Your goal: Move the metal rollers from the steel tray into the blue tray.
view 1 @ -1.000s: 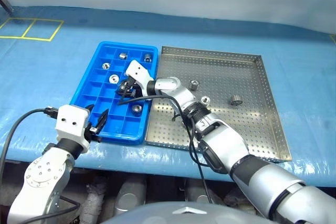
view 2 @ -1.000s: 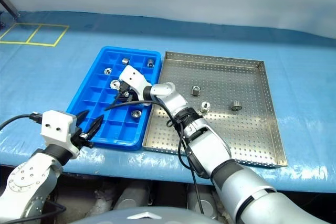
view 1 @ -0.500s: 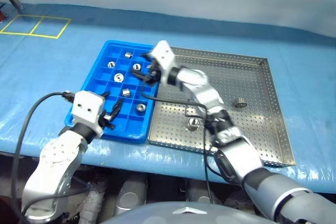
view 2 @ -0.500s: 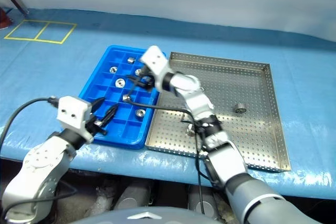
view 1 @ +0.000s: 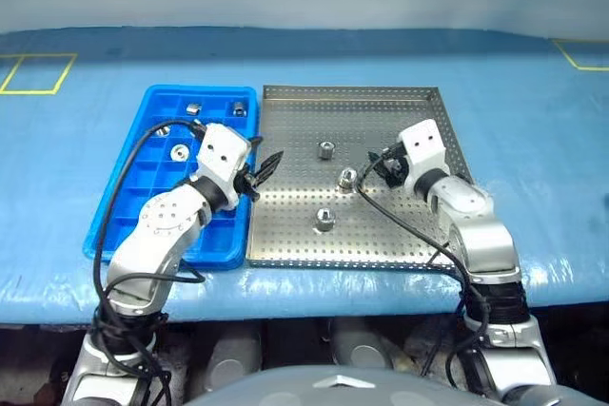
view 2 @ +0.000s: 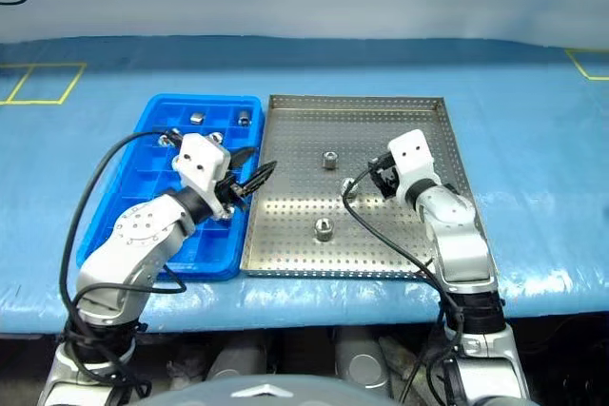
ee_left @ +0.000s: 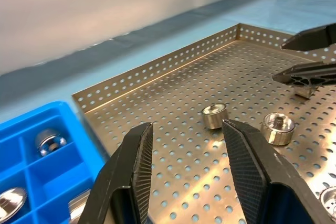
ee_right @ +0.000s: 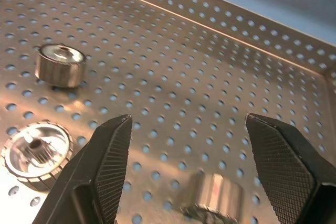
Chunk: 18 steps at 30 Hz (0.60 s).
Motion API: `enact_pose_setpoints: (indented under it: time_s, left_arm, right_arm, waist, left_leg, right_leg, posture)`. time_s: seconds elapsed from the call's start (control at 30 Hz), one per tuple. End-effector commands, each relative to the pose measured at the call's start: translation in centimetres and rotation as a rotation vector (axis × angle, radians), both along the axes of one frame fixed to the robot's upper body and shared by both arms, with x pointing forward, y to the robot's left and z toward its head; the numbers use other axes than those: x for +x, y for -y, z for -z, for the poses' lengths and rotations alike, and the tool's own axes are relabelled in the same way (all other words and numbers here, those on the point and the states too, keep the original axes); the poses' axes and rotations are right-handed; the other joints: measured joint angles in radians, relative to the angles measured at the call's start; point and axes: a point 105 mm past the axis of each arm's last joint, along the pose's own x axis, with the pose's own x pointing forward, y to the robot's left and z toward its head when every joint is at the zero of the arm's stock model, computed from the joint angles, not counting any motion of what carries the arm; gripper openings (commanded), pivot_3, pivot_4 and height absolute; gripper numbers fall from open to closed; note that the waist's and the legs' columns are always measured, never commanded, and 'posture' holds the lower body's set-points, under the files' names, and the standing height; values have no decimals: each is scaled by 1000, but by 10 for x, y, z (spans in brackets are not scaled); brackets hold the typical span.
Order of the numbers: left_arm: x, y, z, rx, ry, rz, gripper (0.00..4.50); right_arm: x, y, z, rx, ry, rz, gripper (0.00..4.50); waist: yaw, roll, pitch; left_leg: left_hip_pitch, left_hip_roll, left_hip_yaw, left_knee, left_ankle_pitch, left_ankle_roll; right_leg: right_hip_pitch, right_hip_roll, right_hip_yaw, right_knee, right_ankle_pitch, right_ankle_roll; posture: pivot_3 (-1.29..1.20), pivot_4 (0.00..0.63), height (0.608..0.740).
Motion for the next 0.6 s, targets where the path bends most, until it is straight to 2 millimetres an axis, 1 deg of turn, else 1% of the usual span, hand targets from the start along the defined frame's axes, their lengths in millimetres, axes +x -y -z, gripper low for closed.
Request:
enact_pose_setpoints:
  time_s: [0.03, 0.17, 0.37, 0.57, 0.6]
  left_arm:
    - [-2, 6, -6, 1, 38, 34, 2238]
    - [-4, 5, -3, 4, 33, 34, 2238]
    - [-6, -1, 0, 8, 24, 11, 2238]
    - [-8, -5, 3, 10, 19, -11, 2238]
    - [-8, -6, 3, 11, 19, -14, 2238]
  right_arm:
    - [4, 5, 0, 5, 13, 44, 3618]
    - [8, 9, 8, 35, -6, 83, 3618]
    - [14, 9, 17, 58, -37, 96, 3618]
    - [19, 10, 24, 72, -61, 123, 3618]
    - [20, 12, 26, 71, -67, 137, 3444]
  waist:
    - [-13, 0, 0]
    - [-19, 0, 0]
    - [-21, 0, 0]
    - [-12, 0, 0]
    - [-11, 0, 0]
  left_leg:
    - [0, 0, 2, 1, 0, 1]
    - [0, -1, 4, 3, 0, 4]
    - [0, -1, 6, 4, 0, 4]
    - [0, -1, 6, 4, 0, 5]
    - [0, -1, 6, 4, 0, 5]
  right_leg:
    - [0, 0, 2, 0, 1, 2]
    - [1, 0, 5, 0, 3, 4]
    - [0, 0, 6, 0, 3, 5]
    - [0, 0, 6, -1, 4, 5]
    - [0, 0, 6, -1, 4, 5]
  posture:
    - [-186, 150, 740]
    - [-172, 150, 740]
    - [-148, 150, 740]
    - [-137, 150, 740]
    - [-131, 150, 740]
